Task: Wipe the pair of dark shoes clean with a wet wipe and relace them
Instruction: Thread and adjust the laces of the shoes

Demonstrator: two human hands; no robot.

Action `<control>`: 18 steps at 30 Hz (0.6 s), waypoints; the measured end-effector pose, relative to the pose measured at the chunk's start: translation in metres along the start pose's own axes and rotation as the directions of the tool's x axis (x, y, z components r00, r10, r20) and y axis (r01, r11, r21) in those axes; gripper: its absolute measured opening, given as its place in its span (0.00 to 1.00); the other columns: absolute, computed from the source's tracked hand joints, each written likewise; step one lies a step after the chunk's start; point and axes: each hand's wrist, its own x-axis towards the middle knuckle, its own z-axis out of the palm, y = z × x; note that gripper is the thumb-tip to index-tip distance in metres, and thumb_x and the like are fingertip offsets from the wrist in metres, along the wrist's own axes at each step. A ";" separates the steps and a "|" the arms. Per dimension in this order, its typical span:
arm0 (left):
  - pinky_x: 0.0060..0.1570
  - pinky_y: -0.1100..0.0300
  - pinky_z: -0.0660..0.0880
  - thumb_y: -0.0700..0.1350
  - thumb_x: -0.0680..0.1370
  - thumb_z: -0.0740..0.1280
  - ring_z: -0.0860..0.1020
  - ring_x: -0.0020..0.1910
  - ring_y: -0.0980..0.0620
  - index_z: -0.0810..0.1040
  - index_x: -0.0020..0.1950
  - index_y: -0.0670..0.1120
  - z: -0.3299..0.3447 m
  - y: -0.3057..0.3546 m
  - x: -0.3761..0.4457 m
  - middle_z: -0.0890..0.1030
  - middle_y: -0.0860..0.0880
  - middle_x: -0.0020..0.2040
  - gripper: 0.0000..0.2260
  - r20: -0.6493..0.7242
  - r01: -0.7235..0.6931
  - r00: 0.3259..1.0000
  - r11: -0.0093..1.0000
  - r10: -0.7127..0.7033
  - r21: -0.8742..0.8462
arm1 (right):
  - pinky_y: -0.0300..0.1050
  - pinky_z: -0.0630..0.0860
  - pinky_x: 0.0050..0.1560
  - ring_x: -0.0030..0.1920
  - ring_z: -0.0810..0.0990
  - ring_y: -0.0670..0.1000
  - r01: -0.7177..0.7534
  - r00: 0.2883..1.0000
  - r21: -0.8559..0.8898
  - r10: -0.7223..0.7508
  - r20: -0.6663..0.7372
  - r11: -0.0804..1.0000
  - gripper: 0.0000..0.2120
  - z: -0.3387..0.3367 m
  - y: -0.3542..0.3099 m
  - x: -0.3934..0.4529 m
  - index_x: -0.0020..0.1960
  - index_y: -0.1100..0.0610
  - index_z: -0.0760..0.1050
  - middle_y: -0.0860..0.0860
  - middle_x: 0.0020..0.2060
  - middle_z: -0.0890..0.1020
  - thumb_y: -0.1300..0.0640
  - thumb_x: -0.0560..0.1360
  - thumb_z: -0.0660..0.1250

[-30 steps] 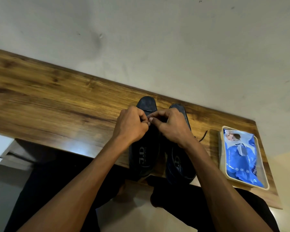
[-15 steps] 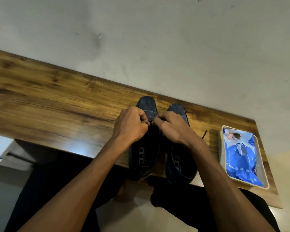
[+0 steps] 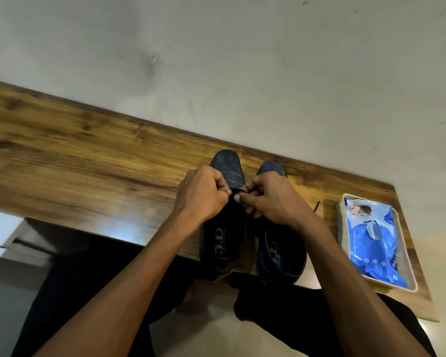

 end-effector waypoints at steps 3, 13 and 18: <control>0.46 0.51 0.81 0.44 0.74 0.75 0.82 0.40 0.54 0.84 0.38 0.49 -0.001 0.000 0.000 0.83 0.54 0.38 0.04 0.000 0.000 1.000 1.000 0.000 -0.003 | 0.34 0.79 0.32 0.31 0.85 0.45 -0.007 0.998 0.014 0.008 -0.068 1.000 0.06 -0.002 -0.001 -0.006 0.46 0.55 0.83 0.51 0.33 0.86 0.53 0.77 0.75; 0.46 0.55 0.80 0.46 0.74 0.76 0.81 0.44 0.54 0.84 0.39 0.50 -0.006 -0.005 0.003 0.84 0.53 0.41 0.04 0.031 0.031 0.999 0.999 -0.031 -0.005 | 0.39 0.82 0.35 0.30 0.85 0.47 -0.067 0.998 -0.033 0.066 -0.024 0.997 0.05 -0.012 0.000 -0.014 0.41 0.57 0.85 0.51 0.32 0.86 0.58 0.76 0.75; 0.45 0.55 0.79 0.46 0.74 0.75 0.79 0.38 0.55 0.84 0.39 0.49 -0.016 -0.015 0.008 0.80 0.57 0.35 0.05 -0.011 0.058 0.998 0.998 -0.058 0.028 | 0.35 0.76 0.29 0.26 0.82 0.45 -0.095 0.995 -0.069 0.095 -0.005 0.993 0.06 -0.019 0.006 -0.019 0.39 0.55 0.85 0.50 0.30 0.85 0.58 0.75 0.75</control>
